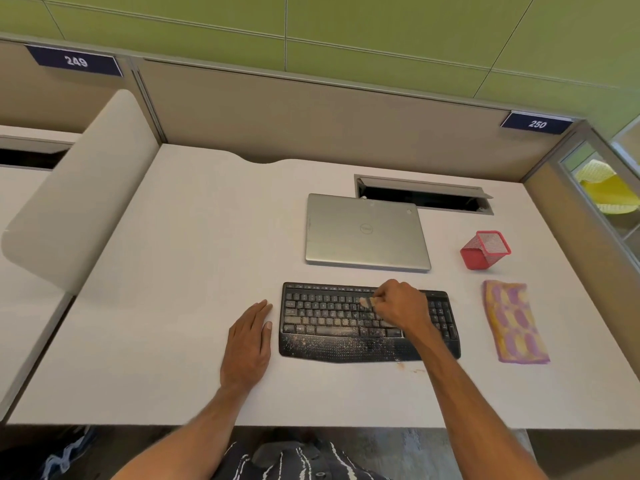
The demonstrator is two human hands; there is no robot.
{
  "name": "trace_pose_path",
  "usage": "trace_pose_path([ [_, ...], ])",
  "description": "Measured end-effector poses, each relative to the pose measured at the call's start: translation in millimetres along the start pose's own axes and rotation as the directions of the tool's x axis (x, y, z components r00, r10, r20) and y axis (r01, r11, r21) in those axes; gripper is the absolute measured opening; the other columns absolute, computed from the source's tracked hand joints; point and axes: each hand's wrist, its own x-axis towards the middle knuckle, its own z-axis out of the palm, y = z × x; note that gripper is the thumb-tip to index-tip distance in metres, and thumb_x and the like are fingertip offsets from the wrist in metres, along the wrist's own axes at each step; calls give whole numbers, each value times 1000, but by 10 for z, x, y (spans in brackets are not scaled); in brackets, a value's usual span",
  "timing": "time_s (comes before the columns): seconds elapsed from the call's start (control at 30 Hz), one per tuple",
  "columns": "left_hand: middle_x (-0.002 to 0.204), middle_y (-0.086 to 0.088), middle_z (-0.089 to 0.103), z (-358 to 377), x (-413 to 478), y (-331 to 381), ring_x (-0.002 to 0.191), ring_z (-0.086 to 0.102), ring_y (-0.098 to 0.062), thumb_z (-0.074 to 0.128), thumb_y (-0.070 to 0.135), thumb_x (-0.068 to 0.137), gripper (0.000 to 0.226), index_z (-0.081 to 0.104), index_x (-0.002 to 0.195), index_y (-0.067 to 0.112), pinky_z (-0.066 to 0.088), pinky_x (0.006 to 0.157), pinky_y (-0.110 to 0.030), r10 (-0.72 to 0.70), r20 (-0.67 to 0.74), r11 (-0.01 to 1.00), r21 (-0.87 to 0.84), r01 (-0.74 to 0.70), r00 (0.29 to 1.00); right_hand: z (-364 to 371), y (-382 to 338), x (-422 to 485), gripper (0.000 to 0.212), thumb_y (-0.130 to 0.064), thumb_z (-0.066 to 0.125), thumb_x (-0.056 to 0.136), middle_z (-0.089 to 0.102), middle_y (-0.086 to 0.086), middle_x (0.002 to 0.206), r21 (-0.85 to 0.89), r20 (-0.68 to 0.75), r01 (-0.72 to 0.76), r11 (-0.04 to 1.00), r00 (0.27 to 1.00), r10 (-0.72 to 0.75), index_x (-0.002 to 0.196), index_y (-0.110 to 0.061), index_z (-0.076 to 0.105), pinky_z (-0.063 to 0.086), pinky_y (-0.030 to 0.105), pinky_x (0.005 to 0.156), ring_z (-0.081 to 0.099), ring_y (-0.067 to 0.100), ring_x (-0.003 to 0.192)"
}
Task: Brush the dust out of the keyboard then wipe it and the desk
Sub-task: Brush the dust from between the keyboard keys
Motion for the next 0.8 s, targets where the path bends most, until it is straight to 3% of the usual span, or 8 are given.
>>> trace_pose_path([
  [0.13, 168, 15, 45, 10, -2, -5, 159, 34, -3, 33, 41, 117, 50, 50, 162, 30, 23, 132, -29, 1, -1, 1000, 5, -1, 1000, 0, 8, -14, 13, -30, 70, 90, 72, -15, 70, -29, 63, 4, 1000, 998, -3, 92, -23, 81, 52, 23, 60, 66, 5, 60],
  [0.23, 167, 14, 47, 6, -4, 4, 158, 36, -5, 34, 40, 116, 49, 51, 162, 29, 23, 132, -30, 9, -5, 1000, 8, -9, 1000, -39, -7, -6, 12, -30, 70, 93, 73, -14, 76, 5, 3, -20, 1000, 1000, 20, 97, -24, 80, 46, 22, 59, 63, 2, 63],
  [0.3, 167, 14, 47, 3, -2, 4, 158, 36, -5, 34, 41, 117, 49, 51, 162, 29, 23, 132, -30, 7, -5, 1000, 6, -7, 1000, -21, -1, 2, 15, -32, 68, 96, 73, -14, 79, 13, -33, -30, 999, 999, 31, 101, -24, 79, 48, 23, 63, 63, 2, 64],
  [0.47, 167, 14, 46, 6, -4, 2, 158, 36, -4, 33, 41, 117, 49, 50, 162, 30, 26, 132, -32, 8, -6, 1000, 4, -8, 1000, -5, 3, -17, 11, -26, 70, 90, 71, -14, 72, -48, 77, -2, 999, 997, 6, 94, -23, 80, 58, 26, 65, 64, 3, 60],
  [0.63, 167, 15, 46, 6, -6, -1, 158, 36, -5, 33, 41, 117, 49, 50, 162, 30, 28, 132, -34, 7, -8, 1000, 0, -7, 1000, -22, -20, 11, 15, -29, 68, 95, 75, -12, 84, -38, -35, 6, 999, 999, -7, 106, -26, 78, 59, 30, 74, 65, 6, 70],
  [0.8, 167, 14, 46, -4, -9, 4, 158, 36, -6, 33, 42, 117, 50, 50, 162, 30, 28, 132, -35, 11, -7, 1000, 0, -11, 1000, -45, -40, -3, 11, -32, 72, 90, 72, -12, 74, -123, 75, 17, 992, 997, -7, 95, -24, 78, 61, 31, 73, 66, 6, 65],
])
